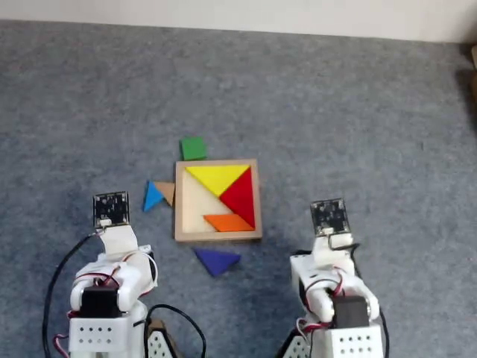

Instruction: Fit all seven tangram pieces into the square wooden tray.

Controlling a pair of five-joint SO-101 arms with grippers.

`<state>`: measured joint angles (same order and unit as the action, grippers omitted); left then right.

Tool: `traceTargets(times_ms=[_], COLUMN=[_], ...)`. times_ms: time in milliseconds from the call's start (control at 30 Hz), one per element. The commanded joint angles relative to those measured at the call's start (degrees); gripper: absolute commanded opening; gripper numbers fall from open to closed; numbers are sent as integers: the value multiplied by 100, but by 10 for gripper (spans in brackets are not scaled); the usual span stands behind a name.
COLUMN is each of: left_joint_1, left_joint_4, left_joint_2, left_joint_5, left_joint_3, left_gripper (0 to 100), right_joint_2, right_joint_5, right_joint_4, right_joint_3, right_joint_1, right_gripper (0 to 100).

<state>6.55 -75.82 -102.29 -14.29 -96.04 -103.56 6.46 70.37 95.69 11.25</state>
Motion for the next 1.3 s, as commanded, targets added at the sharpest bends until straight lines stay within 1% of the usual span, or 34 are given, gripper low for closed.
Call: traceTargets(times_ms=[0,100,367,500,833,1000,1100,1233,1267], left_joint_1=[-92,-92,-136,-277,-295,-743,-725,-259,-163], left_joint_4=[-9,-9,-9,-9,-9,18,-26,44,141], left_joint_2=[-286,-286,-286,-286,-286,-286,-286,-286,-286], left_joint_5=[-9,-9,-9,-18,-18,18,18,26,176], left_joint_3=[-110,-110,-110,-110,-110,40,391,796,919], left_gripper=[5,5,5,5,5,5,5,5,5], right_joint_2=[-57,-22,4,-31,-40,-40,-40,-40,-40], right_joint_5=[-44,-44,-44,-44,-44,-44,-44,-26,-26], right_joint_4=[-690,-971,-963,-734,-734,-734,-734,-734,-734], right_joint_3=[453,901,910,910,910,910,910,910,910], right_joint_1=[-75,-75,-75,-57,-66,-75,-75,-75,-75], right_gripper=[5,5,5,5,5,5,5,5,5])
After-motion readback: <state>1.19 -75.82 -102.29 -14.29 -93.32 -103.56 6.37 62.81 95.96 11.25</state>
